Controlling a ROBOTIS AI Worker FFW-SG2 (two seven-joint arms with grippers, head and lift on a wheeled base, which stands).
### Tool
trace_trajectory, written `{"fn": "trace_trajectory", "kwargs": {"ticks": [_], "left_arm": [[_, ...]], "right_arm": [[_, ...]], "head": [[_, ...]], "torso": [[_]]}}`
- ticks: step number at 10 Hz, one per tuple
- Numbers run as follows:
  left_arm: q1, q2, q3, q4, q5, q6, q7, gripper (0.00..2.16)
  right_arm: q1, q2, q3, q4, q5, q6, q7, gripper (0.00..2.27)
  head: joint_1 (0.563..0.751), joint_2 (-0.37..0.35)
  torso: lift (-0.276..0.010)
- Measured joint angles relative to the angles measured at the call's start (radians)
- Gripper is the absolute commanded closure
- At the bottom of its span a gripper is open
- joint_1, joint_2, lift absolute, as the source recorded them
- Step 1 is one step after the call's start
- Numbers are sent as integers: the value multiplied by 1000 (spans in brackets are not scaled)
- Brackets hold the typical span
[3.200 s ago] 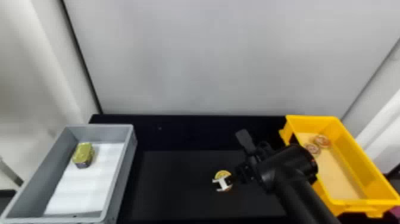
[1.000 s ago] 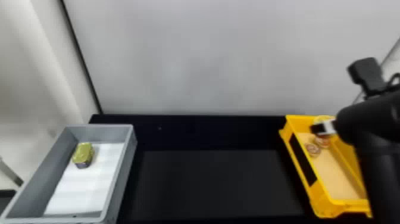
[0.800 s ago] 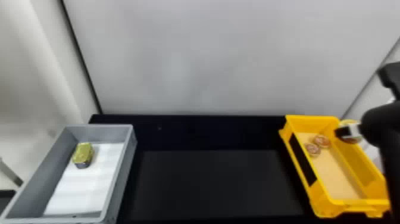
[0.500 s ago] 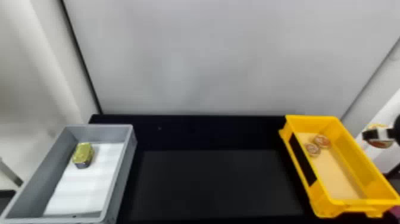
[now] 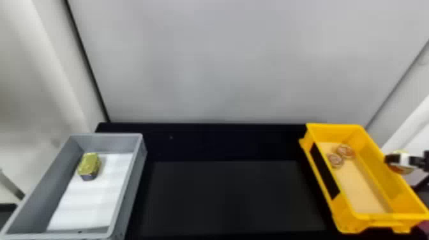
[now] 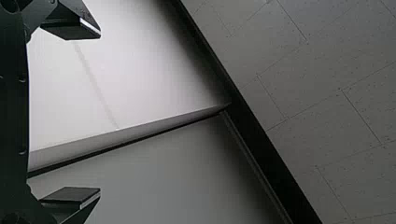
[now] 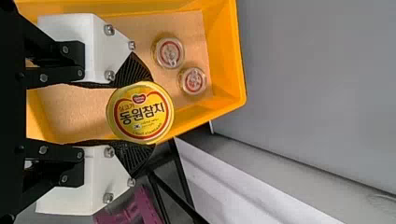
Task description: Pick up the round yellow can and place it in the yellow rectangular box
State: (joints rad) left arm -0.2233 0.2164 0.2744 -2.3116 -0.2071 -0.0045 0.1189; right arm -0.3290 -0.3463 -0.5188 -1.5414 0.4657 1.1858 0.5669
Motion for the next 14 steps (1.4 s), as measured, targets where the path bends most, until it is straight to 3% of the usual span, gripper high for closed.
{"fn": "trace_trajectory", "kwargs": {"ticks": [3,5,14], "left_arm": [[1,0,0,0,0,0,-1,96],[1,0,-1,0,0,0,-1,96],[7,-6,0,1,0,-7,-2,99]], "right_arm": [[66,-41,-21,168,-509,-175,-275,751],[100,-59,1,248,-687,-250,-367,751],[136,-54,41,439,-757,-432,-389,753]], "head": [[694,-78],[694,-78],[694,-78]], "torso": [[-2],[-2],[-2]]}}
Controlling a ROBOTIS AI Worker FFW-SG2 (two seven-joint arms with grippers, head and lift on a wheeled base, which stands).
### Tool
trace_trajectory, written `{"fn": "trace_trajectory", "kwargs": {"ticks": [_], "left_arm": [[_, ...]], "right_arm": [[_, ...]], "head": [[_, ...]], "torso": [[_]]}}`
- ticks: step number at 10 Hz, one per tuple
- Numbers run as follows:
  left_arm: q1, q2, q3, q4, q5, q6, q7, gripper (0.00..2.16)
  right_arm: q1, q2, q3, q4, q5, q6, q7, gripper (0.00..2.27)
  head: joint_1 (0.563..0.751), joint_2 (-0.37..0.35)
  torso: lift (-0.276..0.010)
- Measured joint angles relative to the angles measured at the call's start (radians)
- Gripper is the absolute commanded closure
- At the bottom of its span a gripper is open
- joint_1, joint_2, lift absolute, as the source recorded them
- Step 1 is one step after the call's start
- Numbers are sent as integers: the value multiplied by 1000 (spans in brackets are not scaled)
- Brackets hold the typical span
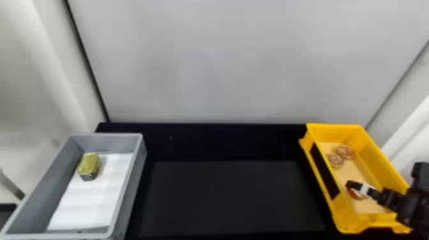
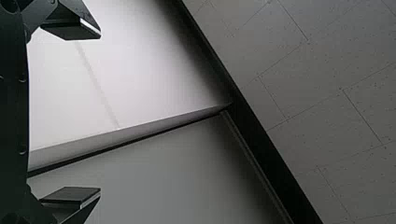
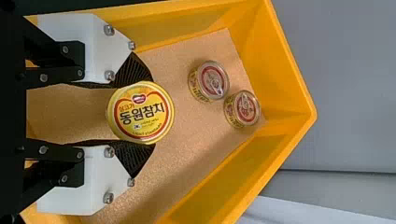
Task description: Pick up the round yellow can and place it in the yellow rectangular box
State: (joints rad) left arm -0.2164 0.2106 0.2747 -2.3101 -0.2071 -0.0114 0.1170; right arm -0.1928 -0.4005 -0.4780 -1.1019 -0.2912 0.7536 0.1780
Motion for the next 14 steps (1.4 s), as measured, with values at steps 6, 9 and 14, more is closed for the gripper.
{"fn": "trace_trajectory", "kwargs": {"ticks": [6,9,14], "left_arm": [[-2,1,-6,3,0,-1,0,99],[-1,0,-4,3,0,-1,-2,101],[7,-2,7,0,0,-1,-2,101]], "right_arm": [[-1,3,27,13,-48,-39,-60,-2],[6,3,37,-25,-69,-45,-89,-2],[118,1,114,-667,-79,-122,-347,22]], "head": [[694,-78],[694,-78],[694,-78]], "torso": [[-2],[-2],[-2]]}}
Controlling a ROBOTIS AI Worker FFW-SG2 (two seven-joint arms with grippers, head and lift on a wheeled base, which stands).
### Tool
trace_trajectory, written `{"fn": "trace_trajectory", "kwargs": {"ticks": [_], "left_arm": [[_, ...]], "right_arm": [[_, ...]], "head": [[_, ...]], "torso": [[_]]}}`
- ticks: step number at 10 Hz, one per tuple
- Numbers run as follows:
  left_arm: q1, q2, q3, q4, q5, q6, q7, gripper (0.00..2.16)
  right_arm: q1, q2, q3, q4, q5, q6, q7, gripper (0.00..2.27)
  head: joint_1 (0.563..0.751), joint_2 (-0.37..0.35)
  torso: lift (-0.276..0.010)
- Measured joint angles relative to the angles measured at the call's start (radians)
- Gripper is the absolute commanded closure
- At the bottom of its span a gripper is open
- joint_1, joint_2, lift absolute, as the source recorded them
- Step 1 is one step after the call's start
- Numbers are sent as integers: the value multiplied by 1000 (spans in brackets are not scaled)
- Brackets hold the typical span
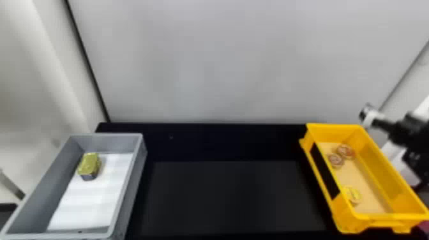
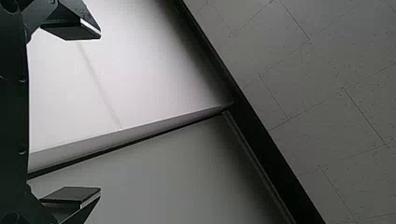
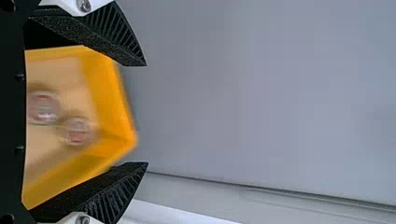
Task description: Pick up the round yellow can and place it in the yellow rectangular box
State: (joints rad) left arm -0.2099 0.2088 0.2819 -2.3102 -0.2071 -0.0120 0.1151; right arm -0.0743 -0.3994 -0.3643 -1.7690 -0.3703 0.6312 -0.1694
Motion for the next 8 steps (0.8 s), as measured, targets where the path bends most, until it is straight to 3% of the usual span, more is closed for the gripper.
{"fn": "trace_trajectory", "kwargs": {"ticks": [3,5,8], "left_arm": [[4,4,12,-6,0,0,0,101],[4,12,18,-8,0,0,2,101],[2,31,34,-15,0,-4,8,101]], "right_arm": [[23,3,22,-356,177,-88,-189,44],[-40,3,44,-470,321,-141,-181,42],[-182,1,116,-519,514,-298,-117,42]], "head": [[694,-78],[694,-78],[694,-78]], "torso": [[-2],[-2],[-2]]}}
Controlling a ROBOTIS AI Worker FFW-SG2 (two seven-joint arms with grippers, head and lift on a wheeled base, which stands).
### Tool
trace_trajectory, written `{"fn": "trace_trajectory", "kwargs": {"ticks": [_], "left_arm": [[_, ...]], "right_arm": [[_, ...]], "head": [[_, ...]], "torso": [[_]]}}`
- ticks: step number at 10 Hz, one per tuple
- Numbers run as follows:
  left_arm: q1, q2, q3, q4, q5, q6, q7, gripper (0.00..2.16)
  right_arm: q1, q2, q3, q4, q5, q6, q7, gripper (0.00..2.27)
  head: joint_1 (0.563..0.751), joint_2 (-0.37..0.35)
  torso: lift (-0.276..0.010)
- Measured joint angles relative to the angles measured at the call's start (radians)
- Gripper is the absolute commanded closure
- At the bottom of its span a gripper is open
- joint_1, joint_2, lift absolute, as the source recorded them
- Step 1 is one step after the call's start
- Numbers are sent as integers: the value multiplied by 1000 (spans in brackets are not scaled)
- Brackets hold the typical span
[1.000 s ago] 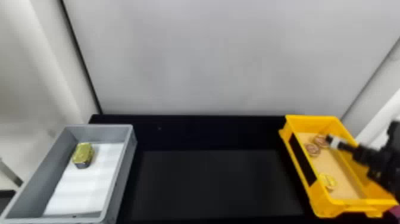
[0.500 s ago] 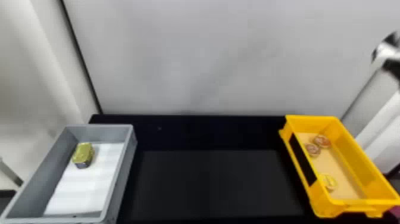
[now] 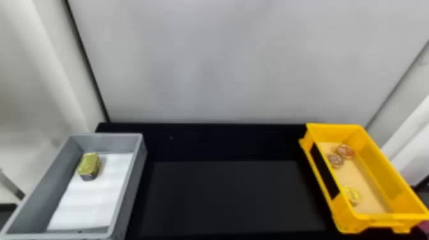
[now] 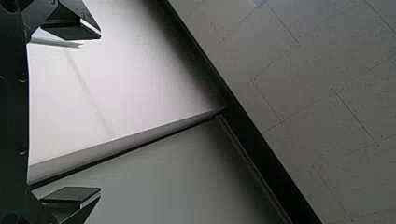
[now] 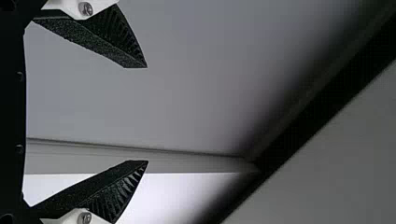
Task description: Pick up the round yellow can and place it in the yellow rectangular box
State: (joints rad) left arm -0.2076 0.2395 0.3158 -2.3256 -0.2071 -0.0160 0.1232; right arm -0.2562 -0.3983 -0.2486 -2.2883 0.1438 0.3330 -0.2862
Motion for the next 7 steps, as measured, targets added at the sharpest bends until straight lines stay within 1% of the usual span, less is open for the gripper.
{"fn": "trace_trajectory", "kwargs": {"ticks": [2,4,6,7], "left_arm": [[-2,9,7,-2,0,-6,6,101],[1,14,17,-2,1,-16,11,102],[7,18,24,-4,3,-22,18,102],[9,20,25,-5,3,-24,19,102]], "right_arm": [[-78,1,76,-22,128,-146,-10,51],[-137,-5,159,-44,221,-280,-35,53],[-169,-24,237,-67,305,-383,-57,56],[-175,-32,259,-76,331,-403,-62,58]], "head": [[694,-78],[694,-78],[694,-78],[694,-78]], "torso": [[-2],[-2],[-2],[-2]]}}
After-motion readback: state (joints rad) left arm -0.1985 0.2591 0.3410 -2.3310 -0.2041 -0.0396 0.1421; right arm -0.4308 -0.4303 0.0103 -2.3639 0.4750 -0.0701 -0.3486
